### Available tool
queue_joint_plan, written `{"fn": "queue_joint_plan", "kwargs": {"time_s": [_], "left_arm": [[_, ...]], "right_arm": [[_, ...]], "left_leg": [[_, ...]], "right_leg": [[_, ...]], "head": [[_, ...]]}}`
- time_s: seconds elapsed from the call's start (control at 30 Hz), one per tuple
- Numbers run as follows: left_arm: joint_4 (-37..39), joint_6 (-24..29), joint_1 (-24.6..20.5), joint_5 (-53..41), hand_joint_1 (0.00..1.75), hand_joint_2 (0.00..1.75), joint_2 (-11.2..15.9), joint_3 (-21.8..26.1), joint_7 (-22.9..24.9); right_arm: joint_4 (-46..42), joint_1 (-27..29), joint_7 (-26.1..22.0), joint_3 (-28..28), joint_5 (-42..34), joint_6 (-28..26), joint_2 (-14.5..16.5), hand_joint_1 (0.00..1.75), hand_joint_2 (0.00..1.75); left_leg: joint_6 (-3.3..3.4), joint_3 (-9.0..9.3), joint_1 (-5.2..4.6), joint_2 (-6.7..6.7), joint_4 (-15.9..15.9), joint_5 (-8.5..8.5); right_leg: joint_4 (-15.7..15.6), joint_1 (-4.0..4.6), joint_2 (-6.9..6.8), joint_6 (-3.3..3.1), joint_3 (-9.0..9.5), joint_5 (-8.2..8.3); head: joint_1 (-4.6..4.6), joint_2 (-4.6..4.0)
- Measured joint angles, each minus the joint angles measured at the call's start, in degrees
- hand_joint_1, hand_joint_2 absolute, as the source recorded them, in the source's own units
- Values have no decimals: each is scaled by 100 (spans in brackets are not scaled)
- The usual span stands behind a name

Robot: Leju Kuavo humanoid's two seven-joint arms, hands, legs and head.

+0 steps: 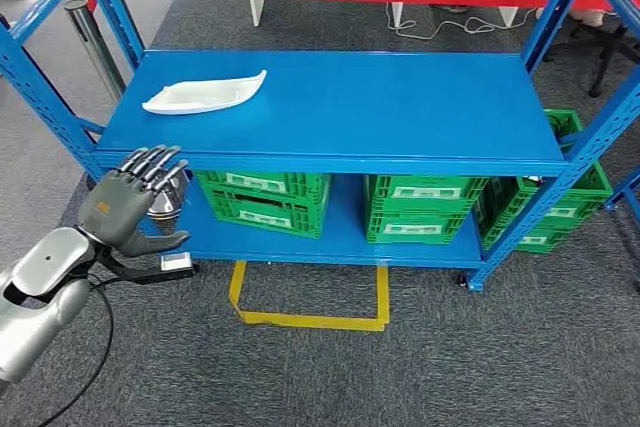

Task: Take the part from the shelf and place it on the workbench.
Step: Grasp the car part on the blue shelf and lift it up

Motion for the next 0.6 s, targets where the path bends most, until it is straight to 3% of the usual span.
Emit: {"fn": "queue_joint_plan", "kwargs": {"time_s": [0.3,0.6], "left_arm": [[475,39,-336,-283,0,0,-72,-249,164],[960,108,-924,-201,0,0,-619,-481,-29]], "right_arm": [[7,-186,65,-63,-248,20,139,0,175],[-28,-501,155,-346,-537,207,-63,0,175]], "left_leg": [[0,-2,-3,4,12,0],[36,-43,-34,7,99,-15]], "right_leg": [[-1,-4,3,1,3,5],[-20,-43,15,70,0,49]], "head": [[2,0],[1,0]]}}
